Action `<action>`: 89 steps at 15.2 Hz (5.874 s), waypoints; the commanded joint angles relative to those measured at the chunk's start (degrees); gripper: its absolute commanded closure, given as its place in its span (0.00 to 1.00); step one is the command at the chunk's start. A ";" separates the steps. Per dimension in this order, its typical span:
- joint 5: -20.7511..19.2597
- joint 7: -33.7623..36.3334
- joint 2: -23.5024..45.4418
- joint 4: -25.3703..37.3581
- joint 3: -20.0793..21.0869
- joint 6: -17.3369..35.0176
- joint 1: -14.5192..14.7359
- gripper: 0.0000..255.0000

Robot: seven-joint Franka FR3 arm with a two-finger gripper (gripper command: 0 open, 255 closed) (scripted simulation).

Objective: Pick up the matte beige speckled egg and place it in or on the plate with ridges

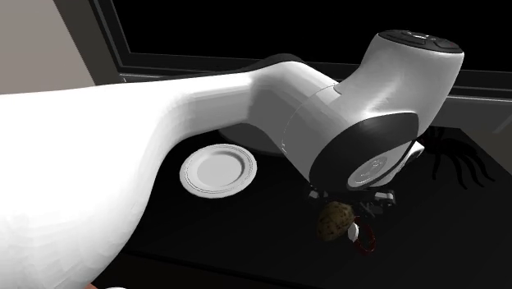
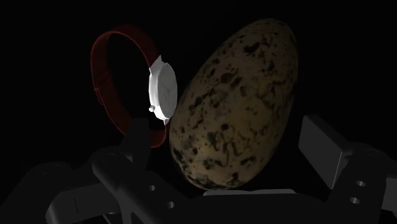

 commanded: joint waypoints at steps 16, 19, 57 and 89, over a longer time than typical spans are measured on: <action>0.01 0.12 0.25 2.51 0.04 -2.25 0.01 1.00; 0.03 0.24 0.61 5.15 0.05 -4.52 0.04 1.00; 8.75 32.10 -8.57 7.23 25.03 -12.87 8.80 1.00; 9.17 31.74 -10.35 4.21 24.83 -11.64 9.15 0.00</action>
